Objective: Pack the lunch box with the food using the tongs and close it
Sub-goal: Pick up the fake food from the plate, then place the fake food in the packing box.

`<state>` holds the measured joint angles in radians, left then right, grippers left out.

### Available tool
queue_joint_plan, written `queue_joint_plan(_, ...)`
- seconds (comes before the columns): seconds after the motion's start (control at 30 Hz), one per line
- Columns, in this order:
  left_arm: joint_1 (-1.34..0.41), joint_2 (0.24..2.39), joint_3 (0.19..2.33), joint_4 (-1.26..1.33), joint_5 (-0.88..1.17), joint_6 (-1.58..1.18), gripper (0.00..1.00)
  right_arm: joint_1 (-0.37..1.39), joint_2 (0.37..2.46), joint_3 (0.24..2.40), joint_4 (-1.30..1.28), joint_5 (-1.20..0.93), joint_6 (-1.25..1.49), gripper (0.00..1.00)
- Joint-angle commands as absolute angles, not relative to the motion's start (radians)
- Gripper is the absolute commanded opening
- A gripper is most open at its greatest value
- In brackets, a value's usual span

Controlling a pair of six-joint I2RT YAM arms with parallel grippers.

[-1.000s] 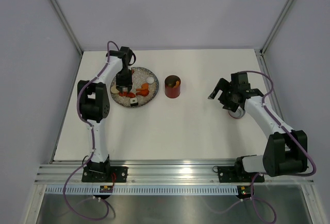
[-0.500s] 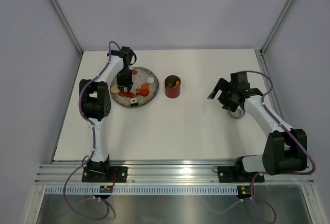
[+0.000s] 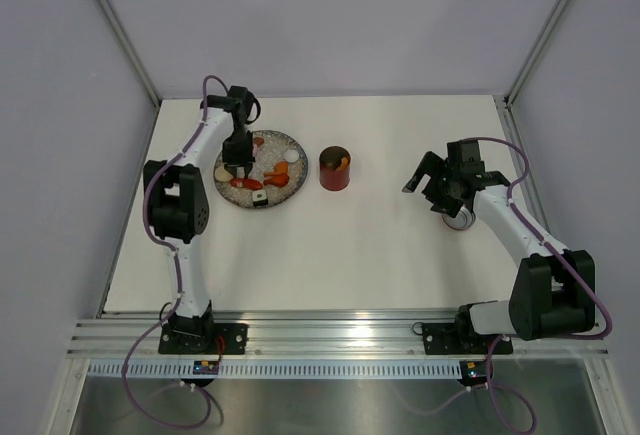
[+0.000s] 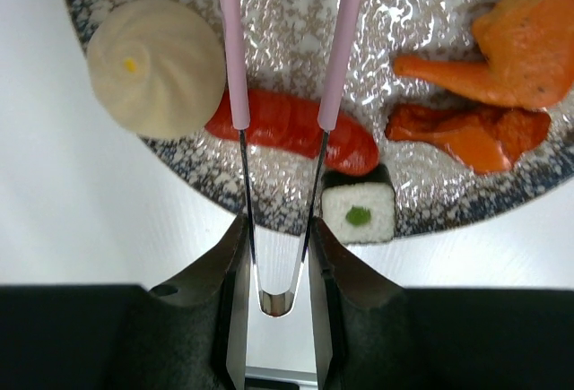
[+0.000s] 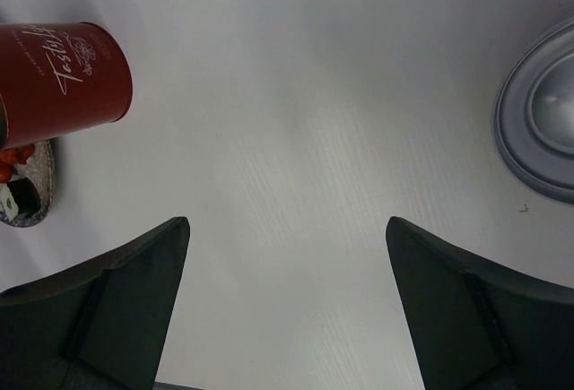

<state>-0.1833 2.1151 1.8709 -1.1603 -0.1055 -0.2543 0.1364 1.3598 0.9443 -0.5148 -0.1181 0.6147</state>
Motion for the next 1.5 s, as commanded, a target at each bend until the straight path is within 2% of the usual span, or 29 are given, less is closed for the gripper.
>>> queue_joint_plan(0.0,-0.176,1.984,1.842,-1.126,-0.107,-0.255,0.0,0.138,1.356,0.974,-0.482,-0.135,0.614,0.99)
queue_joint_plan(0.43,-0.187,1.839,1.752,-1.106,-0.064,-0.252,0.0,0.14,1.344,0.962,-0.477,-0.141,0.624,0.99)
queue_joint_plan(0.8,-0.336,1.692,1.755,-1.152,-0.098,-0.242,0.0,0.138,1.348,0.98,-0.482,-0.138,0.623,1.0)
queue_joint_plan(1.17,-0.59,1.733,1.802,-1.181,-0.08,-0.256,0.0,0.14,1.341,0.994,-0.494,-0.138,0.621,0.99)
queue_joint_plan(1.47,-0.64,1.77,1.801,-1.172,-0.063,-0.258,0.0,0.14,1.328,0.976,-0.494,-0.135,0.621,1.0)
